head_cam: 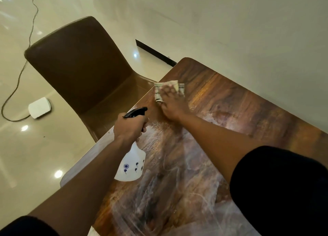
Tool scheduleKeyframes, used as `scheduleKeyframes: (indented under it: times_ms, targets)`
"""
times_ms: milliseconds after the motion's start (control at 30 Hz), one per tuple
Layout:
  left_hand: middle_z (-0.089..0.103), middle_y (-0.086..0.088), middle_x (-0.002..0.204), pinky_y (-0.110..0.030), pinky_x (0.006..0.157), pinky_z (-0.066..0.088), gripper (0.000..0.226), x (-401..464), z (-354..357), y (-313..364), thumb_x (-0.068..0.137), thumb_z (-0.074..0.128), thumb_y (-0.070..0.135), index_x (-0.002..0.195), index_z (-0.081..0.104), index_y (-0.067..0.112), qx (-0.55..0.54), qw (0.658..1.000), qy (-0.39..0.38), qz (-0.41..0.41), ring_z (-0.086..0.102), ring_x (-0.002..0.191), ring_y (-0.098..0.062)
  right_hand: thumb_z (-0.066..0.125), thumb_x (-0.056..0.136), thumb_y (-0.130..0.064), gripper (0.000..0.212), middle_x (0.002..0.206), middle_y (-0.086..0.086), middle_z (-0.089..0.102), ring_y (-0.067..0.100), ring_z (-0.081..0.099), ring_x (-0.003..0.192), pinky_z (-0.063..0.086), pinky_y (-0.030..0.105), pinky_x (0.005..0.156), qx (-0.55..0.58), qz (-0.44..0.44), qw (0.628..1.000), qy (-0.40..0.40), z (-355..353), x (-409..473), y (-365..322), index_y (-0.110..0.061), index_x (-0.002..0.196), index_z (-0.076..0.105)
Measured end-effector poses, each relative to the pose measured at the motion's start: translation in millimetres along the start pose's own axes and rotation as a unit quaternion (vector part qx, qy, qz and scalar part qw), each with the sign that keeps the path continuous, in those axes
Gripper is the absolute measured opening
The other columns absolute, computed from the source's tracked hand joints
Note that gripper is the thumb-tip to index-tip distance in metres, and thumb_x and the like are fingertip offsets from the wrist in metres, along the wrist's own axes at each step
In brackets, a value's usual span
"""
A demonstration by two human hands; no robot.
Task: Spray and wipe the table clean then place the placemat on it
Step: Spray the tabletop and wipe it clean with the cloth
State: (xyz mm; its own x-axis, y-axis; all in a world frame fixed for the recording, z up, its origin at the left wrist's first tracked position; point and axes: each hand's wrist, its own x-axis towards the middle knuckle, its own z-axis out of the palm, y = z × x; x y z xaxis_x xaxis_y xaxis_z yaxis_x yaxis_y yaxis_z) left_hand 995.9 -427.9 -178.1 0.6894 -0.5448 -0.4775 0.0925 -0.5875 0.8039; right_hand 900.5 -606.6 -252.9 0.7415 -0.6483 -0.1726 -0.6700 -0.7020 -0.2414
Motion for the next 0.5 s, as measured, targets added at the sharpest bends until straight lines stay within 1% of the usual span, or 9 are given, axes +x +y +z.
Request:
scheduleKeyframes:
  times_ms: [100, 167, 233, 267, 333, 433, 500]
  targets:
    - [0.071, -0.012, 0.067, -0.026, 0.047, 0.040, 0.011, -0.5, -5.3, 4.5, 0.085, 0.073, 0.015, 0.083, 0.075, 0.005, 0.002, 1.000, 0.009, 0.006, 0.051, 0.052, -0.020, 0.027, 0.108, -0.042, 0.065, 0.173, 0.003, -0.003, 0.020, -0.007, 0.159, -0.003, 0.045, 0.126, 0.009, -0.101, 0.995, -0.021, 15.0, -4.0, -41.4, -0.022, 0.165, 0.003]
    - [0.071, -0.012, 0.066, -0.026, 0.046, 0.040, 0.012, 0.1, -6.8, 6.5, 0.086, 0.072, 0.014, 0.080, 0.075, 0.005, 0.006, 1.000, 0.011, 0.012, 0.051, 0.052, -0.020, 0.028, 0.108, -0.040, 0.064, 0.173, 0.001, -0.002, 0.018, -0.007, 0.159, -0.001, 0.044, 0.127, 0.013, -0.124, 0.992, -0.027, 18.1, -3.8, -40.8, -0.022, 0.166, 0.005]
    - [0.071, -0.011, 0.065, -0.026, 0.046, 0.041, 0.013, 1.6, -7.1, 7.9, 0.087, 0.071, 0.014, 0.080, 0.075, 0.004, 0.009, 1.000, 0.013, 0.013, 0.052, 0.051, -0.019, 0.025, 0.110, -0.039, 0.063, 0.173, 0.000, -0.004, 0.017, -0.008, 0.159, 0.000, 0.045, 0.128, 0.008, -0.118, 0.992, -0.035, 10.4, 1.1, -29.7, -0.022, 0.166, 0.002]
    - [0.071, -0.010, 0.064, -0.026, 0.046, 0.041, 0.013, 1.8, -6.9, 8.6, 0.087, 0.070, 0.014, 0.080, 0.075, 0.004, 0.008, 1.000, 0.011, 0.013, 0.052, 0.050, -0.019, 0.024, 0.110, -0.039, 0.062, 0.172, 0.001, -0.006, 0.018, -0.008, 0.159, 0.000, 0.047, 0.128, 0.003, -0.099, 0.995, -0.033, 5.3, 5.5, -21.4, -0.022, 0.165, -0.001]
    - [0.070, -0.009, 0.063, -0.026, 0.045, 0.042, 0.013, 2.6, -5.8, 10.5, 0.089, 0.069, 0.013, 0.081, 0.075, 0.004, 0.003, 1.000, 0.003, 0.013, 0.052, 0.049, -0.018, 0.024, 0.111, -0.037, 0.063, 0.172, 0.002, -0.009, 0.022, -0.007, 0.158, 0.001, 0.051, 0.126, -0.002, -0.025, 1.000, -0.016, -10.2, 16.6, 0.8, -0.020, 0.165, -0.005]
    - [0.068, -0.010, 0.064, -0.025, 0.044, 0.041, 0.013, 4.7, -4.5, 10.1, 0.090, 0.070, 0.012, 0.083, 0.075, 0.002, 0.002, 1.000, -0.002, 0.016, 0.051, 0.046, -0.015, 0.027, 0.111, -0.036, 0.064, 0.172, 0.005, -0.007, 0.028, -0.005, 0.159, 0.004, 0.053, 0.125, -0.001, 0.079, 0.997, 0.001, -27.3, 34.8, 49.5, -0.020, 0.165, -0.005]
    - [0.068, -0.010, 0.065, -0.025, 0.045, 0.040, 0.012, 5.6, -3.7, 7.5, 0.089, 0.070, 0.012, 0.084, 0.076, 0.003, 0.000, 1.000, -0.004, 0.014, 0.050, 0.047, -0.016, 0.026, 0.111, -0.039, 0.065, 0.172, 0.006, -0.007, 0.028, -0.008, 0.158, 0.001, 0.052, 0.126, 0.008, 0.133, 0.991, -0.005, -32.6, 42.9, 77.9, -0.020, 0.165, -0.004]
